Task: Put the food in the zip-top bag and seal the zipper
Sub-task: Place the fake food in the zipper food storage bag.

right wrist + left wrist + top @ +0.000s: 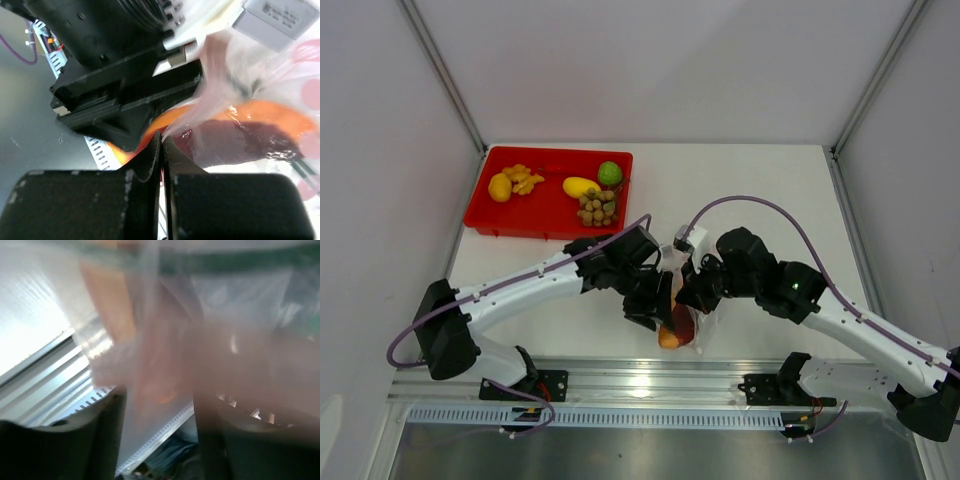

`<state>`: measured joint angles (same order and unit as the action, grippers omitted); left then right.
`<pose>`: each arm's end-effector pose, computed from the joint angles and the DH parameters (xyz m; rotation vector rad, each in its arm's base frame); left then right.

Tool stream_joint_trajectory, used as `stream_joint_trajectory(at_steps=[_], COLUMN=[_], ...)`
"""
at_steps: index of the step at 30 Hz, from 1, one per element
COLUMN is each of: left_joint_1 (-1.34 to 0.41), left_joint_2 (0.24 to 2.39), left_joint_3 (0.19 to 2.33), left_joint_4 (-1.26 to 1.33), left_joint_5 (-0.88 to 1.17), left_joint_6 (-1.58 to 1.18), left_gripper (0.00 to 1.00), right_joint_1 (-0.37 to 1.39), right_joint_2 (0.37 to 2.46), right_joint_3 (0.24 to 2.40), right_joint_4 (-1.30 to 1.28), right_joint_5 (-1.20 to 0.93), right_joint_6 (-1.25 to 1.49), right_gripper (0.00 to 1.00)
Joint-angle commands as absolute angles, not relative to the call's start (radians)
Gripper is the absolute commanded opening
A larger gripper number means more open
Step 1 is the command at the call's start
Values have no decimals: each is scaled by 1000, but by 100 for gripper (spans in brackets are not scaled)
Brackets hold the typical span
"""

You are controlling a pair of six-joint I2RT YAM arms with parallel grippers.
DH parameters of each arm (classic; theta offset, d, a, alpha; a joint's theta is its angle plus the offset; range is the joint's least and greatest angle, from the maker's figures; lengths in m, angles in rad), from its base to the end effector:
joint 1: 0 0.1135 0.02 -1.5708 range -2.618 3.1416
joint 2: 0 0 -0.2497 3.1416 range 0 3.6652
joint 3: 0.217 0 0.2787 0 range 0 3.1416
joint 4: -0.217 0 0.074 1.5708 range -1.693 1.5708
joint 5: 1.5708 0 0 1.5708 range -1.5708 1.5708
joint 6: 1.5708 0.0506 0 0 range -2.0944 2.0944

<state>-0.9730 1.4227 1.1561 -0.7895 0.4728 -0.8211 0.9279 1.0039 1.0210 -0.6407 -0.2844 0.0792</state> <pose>0.1611 -0.2776 0.2430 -0.4050 -2.8894 1.0366 0.1424 0.2138 0.3172 -1.1003 2.0256 0.8568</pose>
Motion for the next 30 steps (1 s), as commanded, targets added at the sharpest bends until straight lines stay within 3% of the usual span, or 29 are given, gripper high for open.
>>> stream_joint_trajectory(at_steps=[1, 4, 7, 10, 14, 20, 30], left_joint_1=[-962, -969, -977, -1017, -1055, -1058, -1066], left_joint_2=[1352, 1243, 1143, 1027, 899, 857, 1040], left_joint_3=[1183, 1160, 1114, 1059, 1010, 913, 925], left_joint_4=[-775, -766, -715, -680, -710, -686, -560], left_joint_5=[417, 301, 261, 148, -33, -63, -35], left_joint_6=[-830, -838, -853, -873, -885, -939, -930], left_gripper=[60, 75, 79, 90, 91, 90, 68], right_joint_1=[936, 936, 934, 920, 855, 759, 749], right_joint_2=[983, 995, 1015, 1040, 1066, 1075, 1066], right_joint_3=[1028, 1031, 1048, 1086, 1138, 1219, 1219], right_joint_4=[-626, -627, -624, -640, -661, -684, -681], right_joint_5=[-259, -236, -226, -210, -242, -336, -379], right_joint_6=[100, 132, 176, 236, 301, 328, 353], right_gripper=[0, 0, 0, 0, 0, 0, 0])
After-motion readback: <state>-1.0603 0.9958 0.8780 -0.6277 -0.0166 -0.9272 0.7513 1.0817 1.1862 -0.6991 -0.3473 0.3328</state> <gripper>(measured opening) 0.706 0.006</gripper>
